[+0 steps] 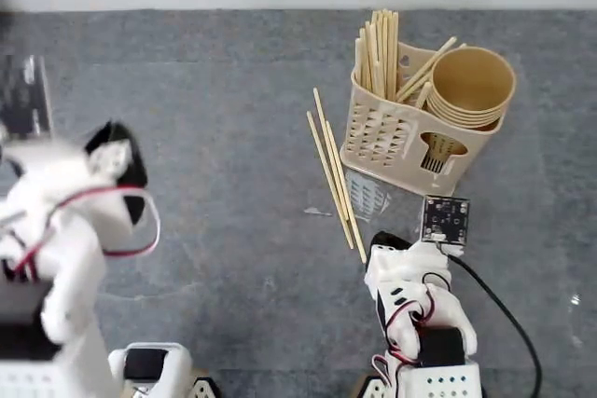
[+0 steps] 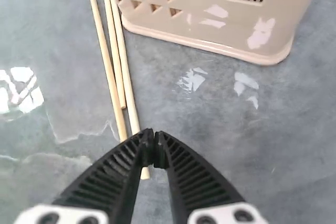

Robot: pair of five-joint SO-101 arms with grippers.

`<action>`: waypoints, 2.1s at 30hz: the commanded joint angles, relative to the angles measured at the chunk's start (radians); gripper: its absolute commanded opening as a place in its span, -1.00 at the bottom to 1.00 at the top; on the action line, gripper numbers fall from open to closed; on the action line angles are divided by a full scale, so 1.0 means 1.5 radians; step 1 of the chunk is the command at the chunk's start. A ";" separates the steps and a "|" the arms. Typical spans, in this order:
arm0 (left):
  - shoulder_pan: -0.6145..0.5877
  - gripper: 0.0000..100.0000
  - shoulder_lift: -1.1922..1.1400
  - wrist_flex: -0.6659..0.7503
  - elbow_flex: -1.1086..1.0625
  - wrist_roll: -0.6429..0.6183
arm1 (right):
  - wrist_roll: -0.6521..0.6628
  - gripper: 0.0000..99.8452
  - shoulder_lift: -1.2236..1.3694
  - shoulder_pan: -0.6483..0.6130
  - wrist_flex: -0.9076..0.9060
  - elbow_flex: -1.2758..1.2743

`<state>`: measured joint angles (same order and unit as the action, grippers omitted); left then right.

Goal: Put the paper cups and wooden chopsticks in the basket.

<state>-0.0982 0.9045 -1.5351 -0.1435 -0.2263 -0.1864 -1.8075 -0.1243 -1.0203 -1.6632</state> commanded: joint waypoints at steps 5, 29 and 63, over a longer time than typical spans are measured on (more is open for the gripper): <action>-0.069 -0.98 0.282 0.132 -0.419 0.034 | 0.058 -0.98 -0.002 -0.017 -0.015 0.063; -0.065 -0.91 0.522 0.189 -0.817 0.111 | 0.206 -0.98 0.129 -0.212 -0.067 0.253; -0.070 -0.84 0.522 0.220 -0.970 0.110 | 0.205 -0.54 1.423 -0.145 -0.088 1.115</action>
<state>-0.1933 1.6870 -1.2283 -1.6042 -0.0683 0.1097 0.2885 -0.3544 -1.1416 -0.1013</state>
